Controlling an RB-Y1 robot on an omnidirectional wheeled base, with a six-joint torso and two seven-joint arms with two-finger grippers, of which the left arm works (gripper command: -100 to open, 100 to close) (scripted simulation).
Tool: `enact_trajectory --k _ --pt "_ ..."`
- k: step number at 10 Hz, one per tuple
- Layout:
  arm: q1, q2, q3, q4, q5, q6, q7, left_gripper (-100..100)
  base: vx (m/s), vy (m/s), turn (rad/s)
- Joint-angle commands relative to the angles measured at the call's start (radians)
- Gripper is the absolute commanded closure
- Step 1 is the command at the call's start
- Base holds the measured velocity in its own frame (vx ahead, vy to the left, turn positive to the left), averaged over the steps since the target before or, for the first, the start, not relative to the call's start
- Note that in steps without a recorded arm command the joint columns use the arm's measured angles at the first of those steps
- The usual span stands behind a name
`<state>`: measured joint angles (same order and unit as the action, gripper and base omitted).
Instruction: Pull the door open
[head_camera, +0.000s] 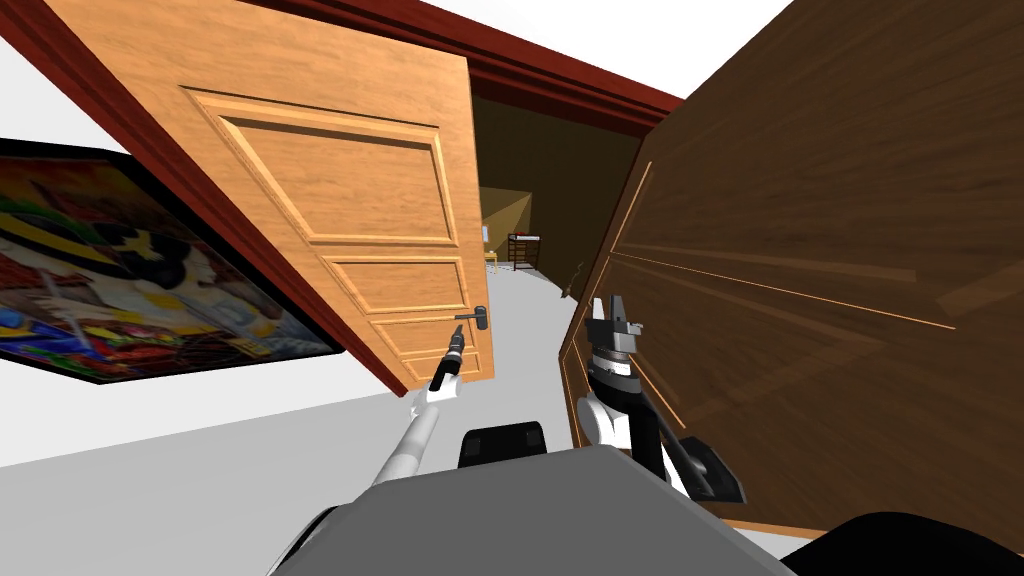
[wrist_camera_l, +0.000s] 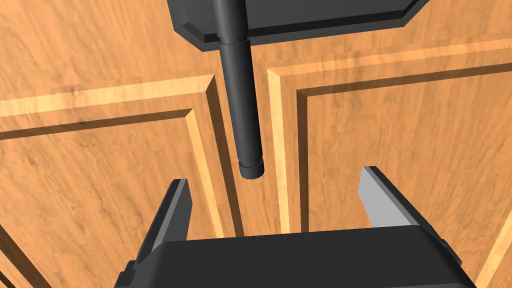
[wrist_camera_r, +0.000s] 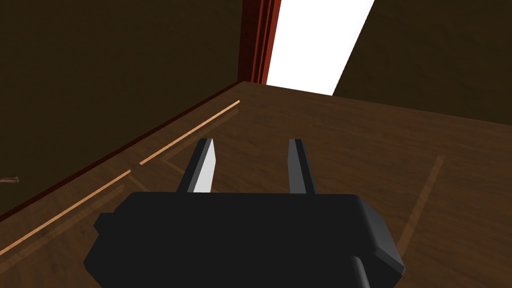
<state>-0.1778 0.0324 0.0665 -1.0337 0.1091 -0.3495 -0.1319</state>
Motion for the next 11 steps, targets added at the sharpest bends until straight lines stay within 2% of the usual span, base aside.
enact_trajectory --k 1,7,11 --pt "-0.035 0.018 0.005 0.05 0.006 -0.021 -0.001 -100 -0.007 0.008 -0.031" --pt "-0.155 0.077 0.02 0.224 0.033 -0.08 -0.004 -100 -0.004 0.002 -0.014" --pt "-0.234 0.097 0.029 0.329 0.058 -0.116 -0.004 -100 0.004 -0.004 0.007"
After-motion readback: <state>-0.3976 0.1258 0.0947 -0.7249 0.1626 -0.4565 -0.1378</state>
